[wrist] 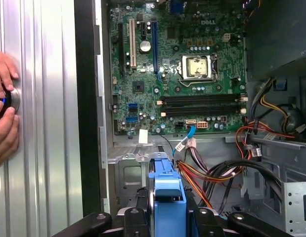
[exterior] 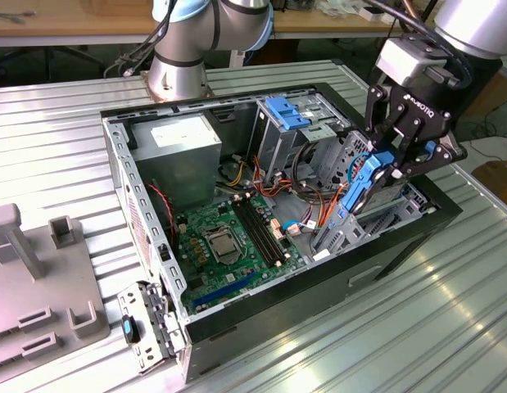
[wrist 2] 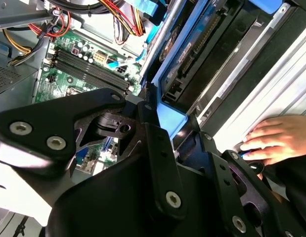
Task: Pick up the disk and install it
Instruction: 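Insert the disk into the insertion slot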
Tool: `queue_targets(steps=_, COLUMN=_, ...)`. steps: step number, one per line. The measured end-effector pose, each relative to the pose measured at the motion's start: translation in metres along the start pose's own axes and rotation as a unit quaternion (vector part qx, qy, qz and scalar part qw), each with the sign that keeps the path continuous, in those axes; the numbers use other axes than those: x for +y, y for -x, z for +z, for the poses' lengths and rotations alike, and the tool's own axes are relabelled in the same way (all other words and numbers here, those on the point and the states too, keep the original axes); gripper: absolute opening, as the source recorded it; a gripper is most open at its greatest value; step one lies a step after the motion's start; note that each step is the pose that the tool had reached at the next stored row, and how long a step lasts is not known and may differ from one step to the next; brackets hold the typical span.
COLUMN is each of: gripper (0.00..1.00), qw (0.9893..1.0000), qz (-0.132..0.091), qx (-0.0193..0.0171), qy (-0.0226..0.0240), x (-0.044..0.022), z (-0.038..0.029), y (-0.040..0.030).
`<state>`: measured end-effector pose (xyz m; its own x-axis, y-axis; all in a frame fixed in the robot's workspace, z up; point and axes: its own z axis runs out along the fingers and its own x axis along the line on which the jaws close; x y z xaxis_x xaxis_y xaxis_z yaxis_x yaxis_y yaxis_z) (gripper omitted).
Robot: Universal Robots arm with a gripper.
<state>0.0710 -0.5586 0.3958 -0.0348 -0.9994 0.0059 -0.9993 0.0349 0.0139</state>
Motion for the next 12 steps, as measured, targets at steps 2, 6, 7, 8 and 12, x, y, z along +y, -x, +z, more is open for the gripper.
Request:
queue_targets(steps=2, gripper=0.37, qw=1.0, qz=0.0, qx=0.0, qy=0.0008, x=-0.0001, z=0.0028, y=-0.0001)
queue_targets(steps=6, gripper=0.37, qw=1.0, qz=0.0, qx=0.0001, qy=0.0024, x=-0.0004, z=0.0078, y=-0.0001)
queue_targets(steps=7, gripper=0.37, qw=1.0, qz=0.0, qx=0.0001, qy=0.0028, x=-0.0004, z=0.0089, y=-0.0001)
queue_targets(steps=8, gripper=0.37, qw=1.0, qz=0.0, qx=0.0001, qy=0.003, x=-0.0005, z=0.0097, y=-0.0001)
queue_targets(steps=12, gripper=0.37, qw=1.0, qz=0.0, qx=0.0002, qy=0.0048, x=-0.0008, z=0.0154, y=-0.0003)
